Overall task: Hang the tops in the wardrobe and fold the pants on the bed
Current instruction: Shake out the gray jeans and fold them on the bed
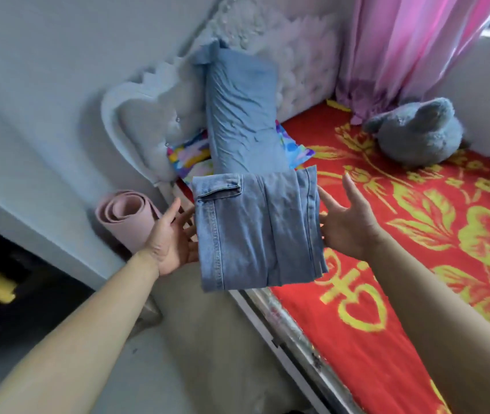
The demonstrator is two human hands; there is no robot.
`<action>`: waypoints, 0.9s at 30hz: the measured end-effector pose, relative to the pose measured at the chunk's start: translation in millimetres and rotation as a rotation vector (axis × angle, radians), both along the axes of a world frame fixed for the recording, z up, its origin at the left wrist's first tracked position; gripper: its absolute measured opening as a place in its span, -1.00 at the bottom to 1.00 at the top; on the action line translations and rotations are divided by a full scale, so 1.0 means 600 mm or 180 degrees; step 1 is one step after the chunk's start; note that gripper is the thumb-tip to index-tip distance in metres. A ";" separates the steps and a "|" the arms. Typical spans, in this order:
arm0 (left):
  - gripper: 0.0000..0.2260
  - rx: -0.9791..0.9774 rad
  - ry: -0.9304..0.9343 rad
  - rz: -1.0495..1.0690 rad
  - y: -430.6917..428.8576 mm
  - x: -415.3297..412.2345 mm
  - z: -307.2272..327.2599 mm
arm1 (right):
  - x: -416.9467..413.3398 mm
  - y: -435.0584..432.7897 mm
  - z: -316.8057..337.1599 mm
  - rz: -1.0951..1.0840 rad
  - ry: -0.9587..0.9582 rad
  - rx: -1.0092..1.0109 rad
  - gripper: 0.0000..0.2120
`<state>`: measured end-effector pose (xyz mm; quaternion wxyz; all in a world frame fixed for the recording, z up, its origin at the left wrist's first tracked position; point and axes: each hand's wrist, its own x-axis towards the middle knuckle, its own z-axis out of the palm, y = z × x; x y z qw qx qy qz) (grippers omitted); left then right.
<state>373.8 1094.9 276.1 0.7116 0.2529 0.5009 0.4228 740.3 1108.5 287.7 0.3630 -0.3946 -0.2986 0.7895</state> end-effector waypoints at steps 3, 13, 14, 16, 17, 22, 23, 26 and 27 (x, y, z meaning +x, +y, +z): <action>-0.54 0.0250 0.0058 0.0211 -0.089 -0.134 0.039 | -0.145 -0.022 0.039 0.0422 -0.0104 0.0206 -0.28; -0.46 0.0905 0.0244 0.1209 -0.449 -0.587 0.177 | -0.671 -0.144 0.170 0.1613 -0.0210 0.0902 -0.27; -0.47 0.0979 0.0291 0.1328 -0.479 -0.622 0.199 | -0.719 -0.154 0.193 0.1687 -0.0222 0.0980 -0.25; -0.49 0.1104 0.0388 0.1564 -0.527 -0.686 0.246 | -0.810 -0.175 0.243 0.1831 -0.0192 0.1171 -0.19; -0.49 0.1157 0.0443 0.1683 -0.547 -0.715 0.269 | -0.850 -0.185 0.268 0.1882 -0.0162 0.1265 -0.18; -0.42 0.1505 0.0728 0.2237 -0.604 -0.829 0.362 | -1.021 -0.225 0.365 0.2103 0.0004 0.1674 -0.21; -0.42 0.1562 0.0731 0.2320 -0.609 -0.849 0.376 | -1.050 -0.228 0.380 0.2155 0.0048 0.1733 -0.20; -0.42 0.1721 0.0849 0.2509 -0.610 -0.912 0.429 | -1.137 -0.219 0.430 0.2311 0.0185 0.1900 -0.14; -0.41 0.1758 0.0937 0.2594 -0.606 -0.934 0.452 | -1.165 -0.212 0.451 0.2362 0.0254 0.1958 -0.13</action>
